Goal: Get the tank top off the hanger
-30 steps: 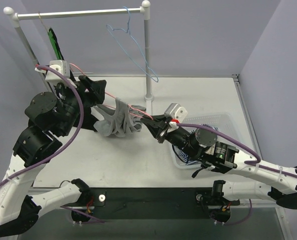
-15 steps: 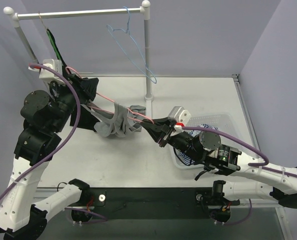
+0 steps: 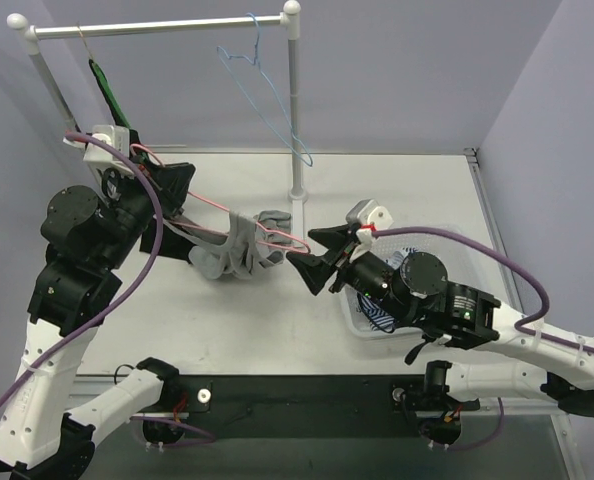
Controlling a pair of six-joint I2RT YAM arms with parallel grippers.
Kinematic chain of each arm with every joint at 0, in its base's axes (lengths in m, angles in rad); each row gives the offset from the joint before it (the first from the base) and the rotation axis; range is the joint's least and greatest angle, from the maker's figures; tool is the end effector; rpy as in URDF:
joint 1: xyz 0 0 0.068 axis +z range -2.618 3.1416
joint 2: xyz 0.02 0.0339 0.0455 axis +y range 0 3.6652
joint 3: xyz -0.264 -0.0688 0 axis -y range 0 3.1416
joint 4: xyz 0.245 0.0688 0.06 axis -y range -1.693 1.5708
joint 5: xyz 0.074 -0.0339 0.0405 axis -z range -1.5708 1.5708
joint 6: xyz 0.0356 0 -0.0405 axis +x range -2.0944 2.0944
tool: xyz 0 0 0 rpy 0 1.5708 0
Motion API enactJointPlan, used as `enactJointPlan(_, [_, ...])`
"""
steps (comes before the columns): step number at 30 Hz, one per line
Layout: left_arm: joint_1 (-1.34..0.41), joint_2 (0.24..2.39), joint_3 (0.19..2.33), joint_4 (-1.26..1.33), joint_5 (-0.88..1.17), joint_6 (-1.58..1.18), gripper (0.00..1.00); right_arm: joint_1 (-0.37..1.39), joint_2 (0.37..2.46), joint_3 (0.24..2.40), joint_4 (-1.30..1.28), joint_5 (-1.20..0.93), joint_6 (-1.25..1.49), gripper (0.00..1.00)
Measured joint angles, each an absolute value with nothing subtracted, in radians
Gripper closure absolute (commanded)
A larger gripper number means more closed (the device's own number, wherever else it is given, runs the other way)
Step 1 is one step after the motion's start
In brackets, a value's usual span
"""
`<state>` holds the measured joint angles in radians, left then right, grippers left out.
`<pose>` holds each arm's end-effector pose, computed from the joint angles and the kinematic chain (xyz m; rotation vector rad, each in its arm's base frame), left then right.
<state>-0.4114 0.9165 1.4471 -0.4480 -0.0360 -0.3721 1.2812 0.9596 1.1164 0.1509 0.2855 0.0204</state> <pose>0.1375 -0.0586 0.5078 0.0002 1.5179 -0.6041 0.0679 0.1928 0.4600 -0.5637 1.2087 0.9342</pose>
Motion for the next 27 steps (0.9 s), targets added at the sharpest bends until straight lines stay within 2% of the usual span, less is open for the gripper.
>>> enactJointPlan(5, [-0.411, 0.905, 1.447, -0.506, -0.052, -0.349, 1.00, 1.283, 0.923, 1.185, -0.032, 0.343, 0.160, 0.35])
enactJointPlan(12, [-0.411, 0.888, 1.446, -0.603, -0.136, -0.324, 1.00, 1.300, 0.921, 1.292, -0.176, 0.379, 0.325, 0.37])
enactJointPlan(20, [-0.411, 0.915, 1.446, -0.713, -0.210, -0.332, 1.00, 1.378, 1.124, 1.503, -0.164, 0.385, 0.375, 0.42])
enactJointPlan(27, [-0.411, 0.949, 1.446, -0.781, -0.256, -0.372, 1.00, 1.389, 1.343, 1.546, -0.142, 0.411, 0.383, 0.46])
